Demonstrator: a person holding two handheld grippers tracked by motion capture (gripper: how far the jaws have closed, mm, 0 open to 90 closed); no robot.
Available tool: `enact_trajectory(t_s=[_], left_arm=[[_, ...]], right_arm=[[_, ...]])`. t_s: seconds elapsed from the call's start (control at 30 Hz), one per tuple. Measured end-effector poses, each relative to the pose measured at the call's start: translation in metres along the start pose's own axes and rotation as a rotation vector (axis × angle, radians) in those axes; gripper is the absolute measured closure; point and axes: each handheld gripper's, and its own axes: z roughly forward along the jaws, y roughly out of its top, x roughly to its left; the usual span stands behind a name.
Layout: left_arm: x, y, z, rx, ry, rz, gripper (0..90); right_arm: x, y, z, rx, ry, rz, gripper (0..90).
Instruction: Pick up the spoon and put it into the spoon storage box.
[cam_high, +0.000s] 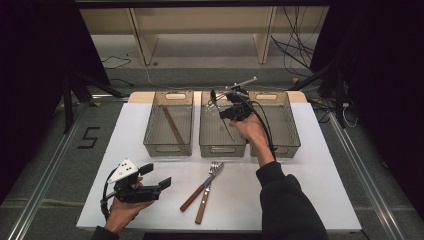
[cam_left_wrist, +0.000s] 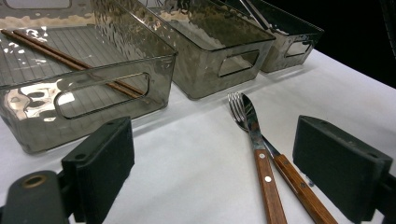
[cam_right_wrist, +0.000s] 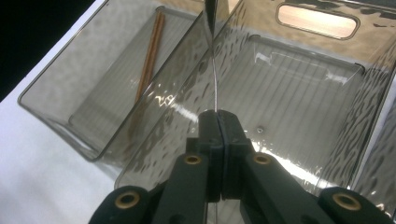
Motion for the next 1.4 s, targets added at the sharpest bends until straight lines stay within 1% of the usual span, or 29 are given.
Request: enact_trajectory(t_s=[0.2, 0.23, 0.5, 0.6, 0.93, 1.3, 1.37, 1.4], left_arm=[[-0.001, 0.0, 0.0, 0.004, 0.0, 0.006, 12.3], [-0.001, 0.0, 0.0, 0.004, -0.001, 0.006, 12.3], [-0.001, 0.0, 0.001, 0.004, -0.002, 0.006, 12.3], [-0.001, 0.0, 0.001, 0.002, -0.002, 0.004, 12.3], [0.0, 0.0, 0.0, 0.004, -0.003, 0.007, 12.3], [-0.001, 0.0, 0.0, 0.004, -0.003, 0.008, 12.3], [-0.001, 0.0, 0.0, 0.004, -0.003, 0.007, 12.3], [-0.001, 0.0, 0.0, 0.003, -0.003, 0.006, 12.3]], right_arm=[[-0.004, 0.003, 0.005, -0.01, -0.01, 0.028, 90.0], [-0.005, 0.003, 0.006, -0.009, -0.008, 0.038, 90.0], [-0.012, 0.004, 0.012, -0.001, -0.023, 0.064, 90.0], [-0.012, 0.004, 0.015, 0.004, -0.018, 0.076, 90.0], [-0.007, 0.001, 0.026, 0.023, -0.018, 0.072, 89.9], [-0.004, -0.003, 0.035, 0.059, -0.03, 0.085, 88.9], [-0.003, -0.003, 0.037, 0.064, -0.029, 0.083, 86.8], [-0.003, -0.003, 0.037, 0.064, -0.026, 0.085, 83.2]])
